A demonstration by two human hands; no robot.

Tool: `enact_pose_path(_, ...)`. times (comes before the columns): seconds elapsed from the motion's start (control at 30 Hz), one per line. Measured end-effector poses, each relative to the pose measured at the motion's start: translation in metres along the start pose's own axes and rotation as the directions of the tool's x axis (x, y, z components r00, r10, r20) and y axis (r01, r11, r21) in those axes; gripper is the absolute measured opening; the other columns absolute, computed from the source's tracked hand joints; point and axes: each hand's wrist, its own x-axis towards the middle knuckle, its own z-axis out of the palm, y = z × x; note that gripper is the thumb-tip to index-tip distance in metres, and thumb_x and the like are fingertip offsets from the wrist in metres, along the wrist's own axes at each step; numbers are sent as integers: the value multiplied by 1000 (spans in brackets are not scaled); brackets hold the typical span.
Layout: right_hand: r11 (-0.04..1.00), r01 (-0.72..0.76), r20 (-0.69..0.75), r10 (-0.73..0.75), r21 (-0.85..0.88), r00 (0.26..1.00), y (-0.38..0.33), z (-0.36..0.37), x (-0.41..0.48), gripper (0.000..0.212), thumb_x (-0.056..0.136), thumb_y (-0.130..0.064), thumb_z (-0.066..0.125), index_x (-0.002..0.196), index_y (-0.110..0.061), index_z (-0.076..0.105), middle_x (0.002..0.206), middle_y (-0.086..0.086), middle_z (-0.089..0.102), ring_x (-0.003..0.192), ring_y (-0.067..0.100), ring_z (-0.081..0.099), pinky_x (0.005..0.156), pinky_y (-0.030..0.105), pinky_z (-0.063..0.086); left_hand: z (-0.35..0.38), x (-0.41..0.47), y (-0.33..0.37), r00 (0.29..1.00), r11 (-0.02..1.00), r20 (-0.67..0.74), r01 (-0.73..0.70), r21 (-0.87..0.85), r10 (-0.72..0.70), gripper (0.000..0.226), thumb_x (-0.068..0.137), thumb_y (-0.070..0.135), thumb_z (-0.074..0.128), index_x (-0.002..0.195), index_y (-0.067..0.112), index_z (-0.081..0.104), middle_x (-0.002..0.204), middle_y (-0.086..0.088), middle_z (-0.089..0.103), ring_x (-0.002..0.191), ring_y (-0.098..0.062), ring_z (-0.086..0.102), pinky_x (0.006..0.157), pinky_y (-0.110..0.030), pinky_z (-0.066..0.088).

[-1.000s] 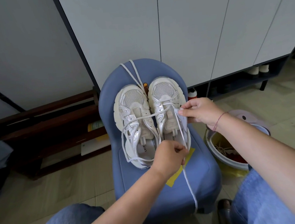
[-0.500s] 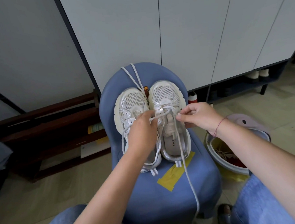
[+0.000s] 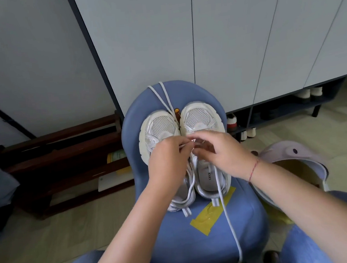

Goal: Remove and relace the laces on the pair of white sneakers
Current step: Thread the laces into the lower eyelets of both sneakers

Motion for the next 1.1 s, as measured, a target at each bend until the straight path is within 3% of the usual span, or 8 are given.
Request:
enact_pose_path(0.13, 955, -160, -203, 213, 248, 956, 10, -16, 8, 11, 91, -17, 61, 84, -21, 68, 72, -7, 64, 65, 7, 65, 68, 22, 53, -19, 5, -13, 998, 972, 43, 63, -225, -55, 16, 95, 27, 64, 83, 26, 74, 56, 6, 51, 44, -8, 34, 50, -24, 31)
enact_pose_path(0.27, 674, -295, -254, 591, 678, 766, 31, -29, 15, 16, 94, -5, 54, 97, 6, 66, 60, 2, 50, 46, 4, 52, 71, 30, 58, -33, 8, -21, 995, 955, 13, 102, -280, -103, 23, 95, 26, 63, 74, 34, 70, 64, -3, 52, 42, -7, 32, 43, -15, 27)
enact_pose_path(0.33, 725, -340, -290, 592, 599, 752, 31, -27, 15, 14, 94, -3, 53, 98, 3, 65, 70, 6, 54, 46, 3, 53, 64, 26, 56, -33, 6, -22, 993, 953, 16, 116, -279, -116, 22, 95, 26, 63, 75, 31, 71, 64, -2, 53, 40, -6, 33, 42, -14, 28)
enact_pose_path(0.47, 975, -152, -219, 186, 162, 958, -3, -15, 6, 34, 93, -12, 55, 126, -21, 56, 103, -12, 59, 62, 16, 62, 67, 22, 54, -23, 1, -15, 994, 936, 59, 106, -334, -92, 21, 95, 24, 64, 76, 29, 72, 59, 3, 52, 42, -5, 33, 46, -16, 30)
enact_pose_path(0.6, 997, -48, -51, 51, 59, 997, -20, 0, 0, 15, 91, -20, 61, 105, -19, 68, 77, -22, 63, 67, -4, 61, 64, 11, 45, -17, -1, -7, 996, 937, 84, 66, -344, -40, 16, 95, 21, 63, 84, 23, 75, 53, 13, 52, 39, 2, 41, 44, -11, 30)
enact_pose_path(0.9, 869, -466, -553, 474, 168, 685, 32, -64, 5, 17, 94, -17, 54, 93, -7, 68, 85, 6, 65, 55, 9, 66, 52, 18, 47, -27, 0, -15, 995, 929, 79, 84, -361, -59, 19, 94, 23, 65, 79, 26, 74, 59, 7, 53, 37, -4, 32, 42, -13, 28)
enact_pose_path(1.0, 905, -392, -473, 276, -164, 836, 20, -53, 3, 22, 92, -13, 54, 112, -15, 64, 111, 0, 56, 86, 20, 64, 83, 32, 50, -21, -2, -12, 993, 929, 101, 96, -359, -63, 15, 94, 23, 65, 85, 21, 77, 58, 9, 53, 36, -4, 32, 41, -13, 27)
enact_pose_path(1.1, 988, -152, -100, 148, -35, 984, -11, -20, -3, 27, 93, -21, 57, 120, -21, 62, 108, -14, 59, 77, 2, 58, 87, 29, 49, -16, -3, -6, 992, 924, 122, 84, -372, -40, 17, 95, 22, 65, 81, 24, 74, 54, 11, 53, 36, -5, 29, 40, -14, 27)
